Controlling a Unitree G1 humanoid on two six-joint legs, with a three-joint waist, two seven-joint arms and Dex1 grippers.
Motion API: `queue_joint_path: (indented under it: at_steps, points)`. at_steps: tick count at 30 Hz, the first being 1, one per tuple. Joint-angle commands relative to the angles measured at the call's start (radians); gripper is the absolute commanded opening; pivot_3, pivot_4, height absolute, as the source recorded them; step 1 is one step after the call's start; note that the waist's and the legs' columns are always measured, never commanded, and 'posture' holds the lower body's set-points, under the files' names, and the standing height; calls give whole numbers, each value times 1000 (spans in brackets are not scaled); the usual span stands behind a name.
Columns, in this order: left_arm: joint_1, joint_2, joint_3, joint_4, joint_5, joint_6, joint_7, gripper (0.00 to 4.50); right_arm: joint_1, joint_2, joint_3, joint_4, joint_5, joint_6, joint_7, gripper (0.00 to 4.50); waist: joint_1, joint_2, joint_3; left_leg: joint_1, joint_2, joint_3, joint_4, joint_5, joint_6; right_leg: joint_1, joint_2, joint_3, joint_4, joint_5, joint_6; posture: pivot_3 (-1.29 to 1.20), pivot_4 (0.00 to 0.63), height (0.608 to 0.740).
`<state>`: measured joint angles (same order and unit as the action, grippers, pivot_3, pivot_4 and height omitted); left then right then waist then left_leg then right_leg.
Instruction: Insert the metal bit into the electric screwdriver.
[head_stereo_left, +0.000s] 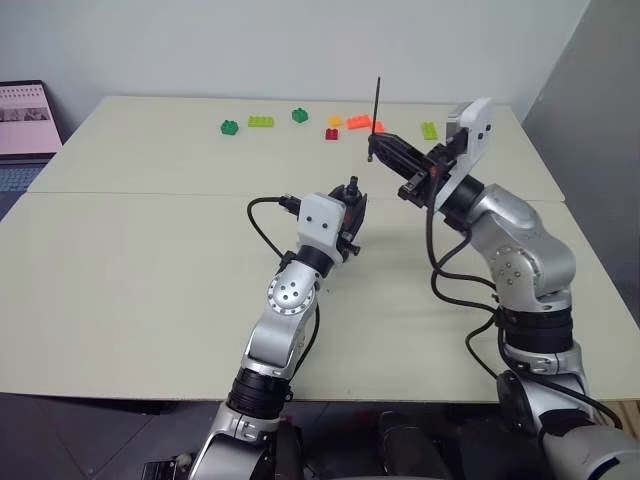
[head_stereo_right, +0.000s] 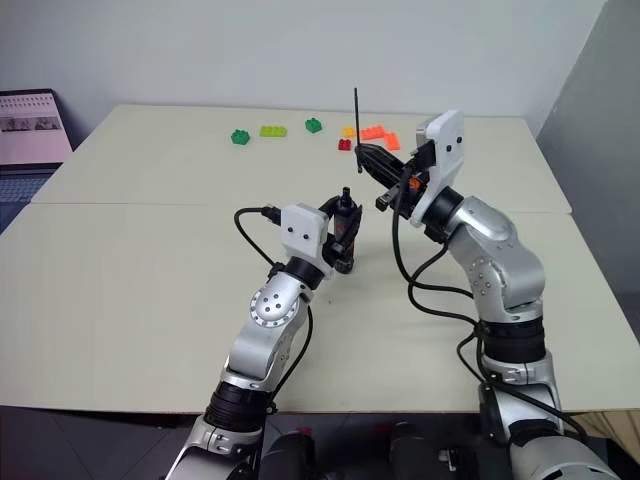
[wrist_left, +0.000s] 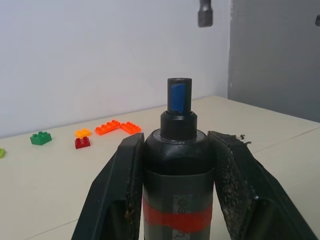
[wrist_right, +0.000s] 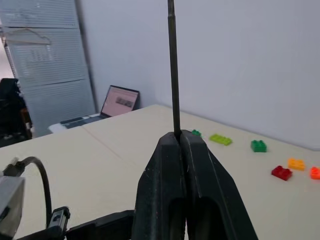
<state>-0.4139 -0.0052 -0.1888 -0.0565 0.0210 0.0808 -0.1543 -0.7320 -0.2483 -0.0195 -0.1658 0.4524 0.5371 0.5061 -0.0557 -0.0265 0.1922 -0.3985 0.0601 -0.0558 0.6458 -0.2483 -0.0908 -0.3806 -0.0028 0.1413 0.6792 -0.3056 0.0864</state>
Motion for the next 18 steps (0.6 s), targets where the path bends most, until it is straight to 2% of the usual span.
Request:
queue_joint_path:
  at_steps: [1, 11, 18]
  points:
    - [-3, -4, 4, 1, 20, -3, 20, 1633, -5, 36, 22, -80, -55, -33, -92, 0, 0, 0, 0, 0, 0, 0, 0, 0, 0, 0, 0, 0, 0, 0, 0, 0, 150, 740]
    - [-10, -4, 2, 4, 35, -1, 38, 1633, 31, 143, 51, -220, -123, 68, -311, 0, -1, 0, 0, -1, 0, 0, -1, 0, 0, -1, 0, 0, 0, 0, 0, 0, 150, 740]
    - [-21, -4, 3, 14, 42, -4, 45, 1633, 38, 187, 31, -247, -88, 132, -354, 0, -3, 0, 0, -1, 0, 0, -1, 0, 0, -2, 0, 0, 0, 0, 0, 0, 150, 740]
